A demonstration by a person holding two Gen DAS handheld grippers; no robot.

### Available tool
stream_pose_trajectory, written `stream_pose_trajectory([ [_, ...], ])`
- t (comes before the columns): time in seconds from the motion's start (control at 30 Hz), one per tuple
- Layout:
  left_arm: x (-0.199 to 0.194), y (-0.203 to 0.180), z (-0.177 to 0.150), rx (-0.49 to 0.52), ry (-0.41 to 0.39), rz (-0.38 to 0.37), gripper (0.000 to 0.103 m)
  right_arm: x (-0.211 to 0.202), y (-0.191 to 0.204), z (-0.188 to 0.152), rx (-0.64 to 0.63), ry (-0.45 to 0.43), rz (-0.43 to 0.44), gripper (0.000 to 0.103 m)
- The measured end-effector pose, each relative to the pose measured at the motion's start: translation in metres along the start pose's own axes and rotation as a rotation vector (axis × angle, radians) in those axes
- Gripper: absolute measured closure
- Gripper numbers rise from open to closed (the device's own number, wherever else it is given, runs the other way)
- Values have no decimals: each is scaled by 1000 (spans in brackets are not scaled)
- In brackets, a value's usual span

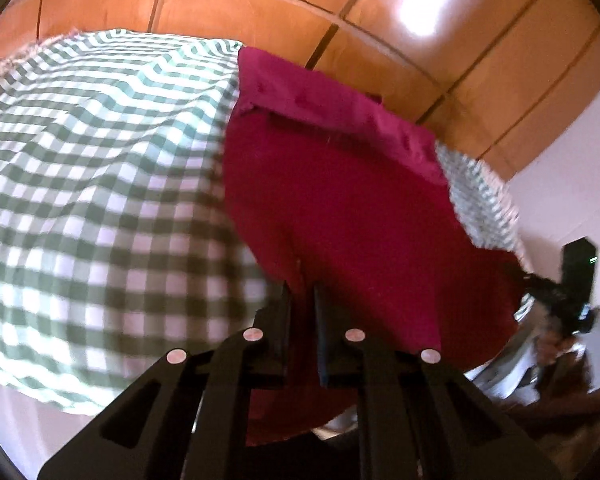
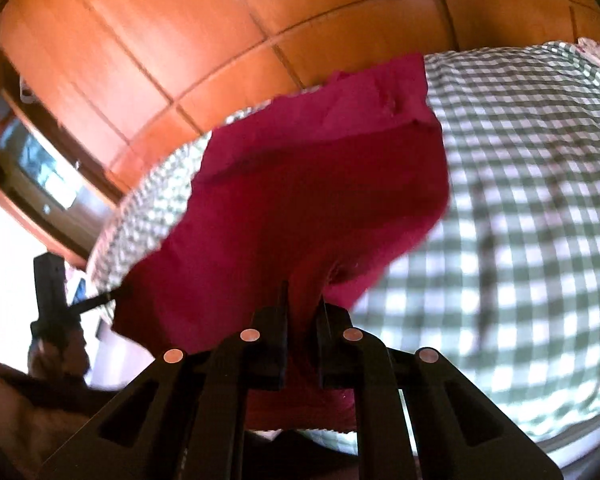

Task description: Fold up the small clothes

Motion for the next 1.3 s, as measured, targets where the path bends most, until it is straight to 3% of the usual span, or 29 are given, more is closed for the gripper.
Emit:
stream_pose_trajectory([
  [0.13, 14, -3, 35, -77, 3, -66, 95, 15, -21, 39, 100, -50, -9, 94],
  [0.23, 28, -6, 69, -112, -1, -97, 95, 27, -48, 67, 154, -62, -84, 95],
  [0.33, 54, 1, 106, -151, -6, -52, 93, 40, -72, 90, 199, -74, -132, 95],
  [0.37, 58, 4, 114, -155, -8, -40, 86, 45, -78, 97, 215, -75, -139, 95],
  [0.4, 67, 13, 126, -185, -12, -4, 72, 49, -85, 105, 233, -86, -154, 95],
  [0.43, 72, 23, 133, -224, -21, 27, 66, 51, -88, 113, 233, -104, -150, 92],
  [0.5, 73, 37, 144, -296, -46, 14, 53, 50, -94, 125, 245, -142, -142, 63],
  [0.53, 71, 44, 146, -314, -56, 12, 50, 47, -97, 128, 263, -158, -138, 27],
  [0.57, 67, 53, 145, -314, -76, 40, 47, 42, -100, 130, 276, -181, -136, 17],
  [0.67, 63, 65, 127, -265, -82, 73, 46, 27, -104, 123, 248, -198, -148, 17],
  [0.83, 73, 61, 75, -164, -27, 78, 44, 31, -104, 83, 153, -100, -193, 17],
  [0.93, 86, 49, 67, -131, -20, 91, 47, 51, -102, 70, 107, -62, -227, 20],
  [0.97, 88, 46, 68, -117, -22, 93, 58, 58, -102, 70, 102, -57, -233, 35],
  [1.0, 92, 39, 70, -102, -12, 87, 71, 69, -102, 71, 93, -38, -242, 42],
  [1.03, 94, 35, 71, -94, -9, 91, 74, 74, -103, 72, 83, -34, -265, 50],
  [1.07, 94, 33, 72, -70, -13, 109, 84, 77, -103, 73, 66, -36, -289, 65],
  [1.13, 92, 28, 70, -14, -18, 147, 89, 79, -102, 76, 81, -34, -273, 81],
  [1.3, 70, 31, 51, -16, -6, 136, 91, 59, -90, 64, 64, -19, -235, 88],
])
Point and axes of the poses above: each gripper's, at about its wrist camera, not at the fingertips, and x roughly the way its jaws point, y to its left, z to its top, the point moved 9 cm from there along x, roughly the way its jaws point, and after that the axes turned 4 degrees about z, right-handed, at the moved point
